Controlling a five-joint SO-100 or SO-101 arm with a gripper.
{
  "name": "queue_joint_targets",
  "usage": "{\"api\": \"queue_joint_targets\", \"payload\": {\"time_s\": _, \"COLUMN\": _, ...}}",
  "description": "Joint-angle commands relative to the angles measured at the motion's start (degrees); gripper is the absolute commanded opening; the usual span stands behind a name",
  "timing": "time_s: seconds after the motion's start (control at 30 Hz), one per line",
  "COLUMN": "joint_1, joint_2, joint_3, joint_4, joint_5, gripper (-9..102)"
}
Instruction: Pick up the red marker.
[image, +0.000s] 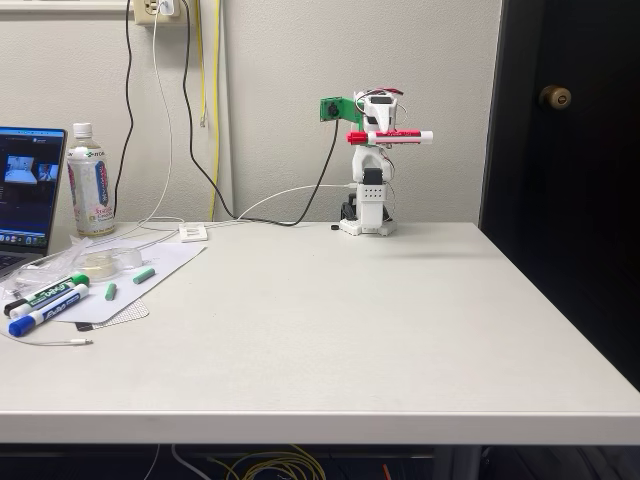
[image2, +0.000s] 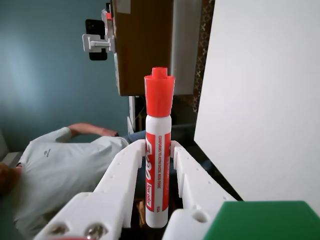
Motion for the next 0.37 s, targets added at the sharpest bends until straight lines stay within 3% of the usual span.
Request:
{"api": "queue_joint_targets", "payload": {"time_s": 0.0, "joint_1": -0.2, "joint_2": 1.0, "joint_3": -0.4, "joint_4": -1.1, "joint_5": -0.4, "gripper": 2}}
{"api": "queue_joint_targets", "payload": {"time_s": 0.33, "joint_1": -0.3, "joint_2": 1.0, "joint_3": -0.4, "joint_4": -1.1, "joint_5": -0.1, "gripper": 2}}
